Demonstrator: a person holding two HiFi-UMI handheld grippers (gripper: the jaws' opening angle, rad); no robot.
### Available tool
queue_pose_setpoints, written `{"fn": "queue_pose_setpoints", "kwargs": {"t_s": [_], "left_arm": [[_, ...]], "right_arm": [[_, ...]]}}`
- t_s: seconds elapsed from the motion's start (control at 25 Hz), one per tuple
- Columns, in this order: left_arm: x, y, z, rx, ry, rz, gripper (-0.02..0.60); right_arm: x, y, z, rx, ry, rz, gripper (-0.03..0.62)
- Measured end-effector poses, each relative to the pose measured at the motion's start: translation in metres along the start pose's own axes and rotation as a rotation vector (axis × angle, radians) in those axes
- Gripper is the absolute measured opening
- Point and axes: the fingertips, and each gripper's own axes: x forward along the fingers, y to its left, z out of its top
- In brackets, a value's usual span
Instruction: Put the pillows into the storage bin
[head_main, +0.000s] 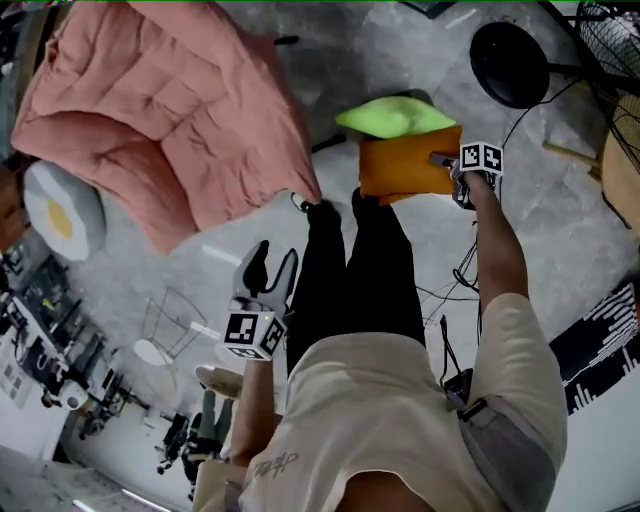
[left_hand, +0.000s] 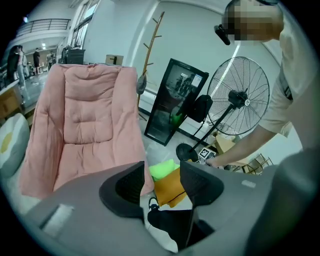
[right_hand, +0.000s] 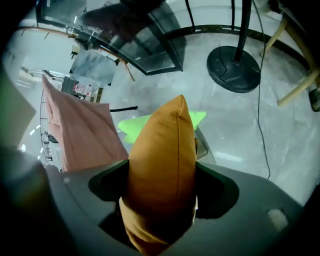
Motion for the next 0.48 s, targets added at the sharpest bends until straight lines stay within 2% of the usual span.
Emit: {"fn": "queue_pose_setpoints", "kwargs": {"t_s": [0.08, 0.24, 0.28, 0.32, 0.36, 0.48], "left_arm": [[0.002, -0.004, 0.002, -0.005, 0.014, 0.004, 0.244], [0.004, -0.006, -0.003, -0.014, 0.009, -0.007, 0.244], [0.004, -0.006, -0.003, -0.017, 0.004, -0.009, 0.244], [0.004, -0.006, -0.002, -0.018, 0.000, -0.009, 0.244], [0.004, -0.007, 0.001, -0.018, -0.003, -0.007, 0.244], [0.008, -0.006, 0.007, -0.012, -0.023, -0.015, 0.244]], "right_arm": [[0.004, -0.012, 0.017, -0.026, -0.039, -0.075, 0.411], [-0.009, -0.037, 0.045, -0.210, -0.059, -0.357, 0.419], [-0.015, -0.039, 0.047, -0.257, -0.053, -0.415, 0.353], [-0.020, -0.039, 0.048, -0.301, -0.050, -0.458, 0.242], [-0.024, -0.037, 0.050, -0.341, -0.051, -0.484, 0.195], [-0.024, -0.021, 0.048, -0.414, -0.039, -0.462, 0.237]]}}
